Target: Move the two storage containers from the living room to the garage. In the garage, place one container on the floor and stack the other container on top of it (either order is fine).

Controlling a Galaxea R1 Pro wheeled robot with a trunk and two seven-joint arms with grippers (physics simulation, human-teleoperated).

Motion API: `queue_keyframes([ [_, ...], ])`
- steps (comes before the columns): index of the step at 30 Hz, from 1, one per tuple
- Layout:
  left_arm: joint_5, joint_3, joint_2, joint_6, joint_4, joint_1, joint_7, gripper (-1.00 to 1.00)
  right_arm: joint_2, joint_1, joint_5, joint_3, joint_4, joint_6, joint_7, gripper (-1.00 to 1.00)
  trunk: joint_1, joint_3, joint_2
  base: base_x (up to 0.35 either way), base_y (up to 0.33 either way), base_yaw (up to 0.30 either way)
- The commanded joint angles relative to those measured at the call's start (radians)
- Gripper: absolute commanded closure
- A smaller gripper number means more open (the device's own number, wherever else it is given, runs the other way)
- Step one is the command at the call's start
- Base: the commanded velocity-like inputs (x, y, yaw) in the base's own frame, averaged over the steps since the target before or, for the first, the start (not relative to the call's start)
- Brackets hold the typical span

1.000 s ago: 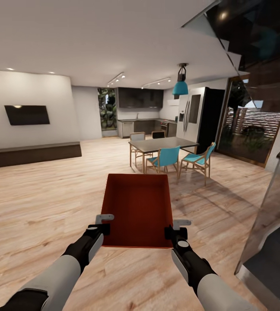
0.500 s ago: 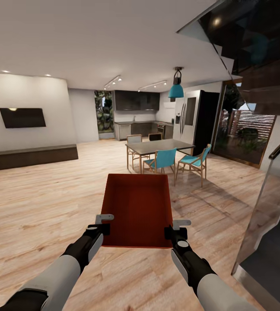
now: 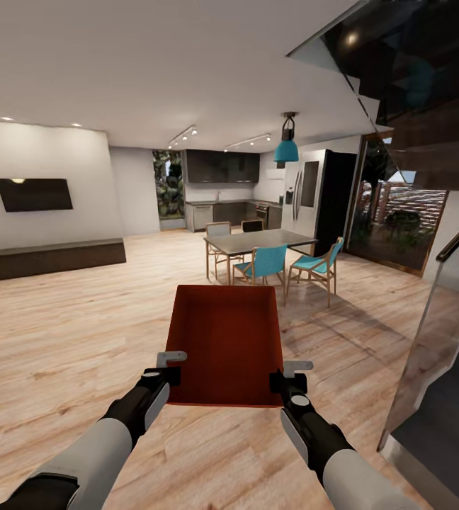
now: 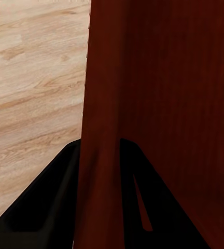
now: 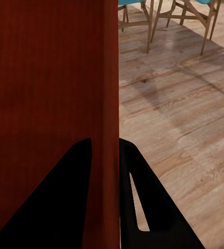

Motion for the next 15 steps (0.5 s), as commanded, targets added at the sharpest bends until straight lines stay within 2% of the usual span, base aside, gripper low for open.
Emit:
queue_keyframes([
  [1,-0.004,0.003,0.003,0.009,0.000,0.000,0.011,1.00,-0.003,-0.002,0.013,-0.044,-0.003,-0.008,-0.047,1.00,0.000,0.000,-0.001,0.000,0.000,-0.150],
  [15,-0.004,0.003,0.003,0.009,0.000,0.000,0.011,1.00,-0.004,-0.002,0.013,-0.044,-0.002,-0.008,-0.047,1.00,0.000,0.015,-0.001,0.000,0.000,-0.176],
])
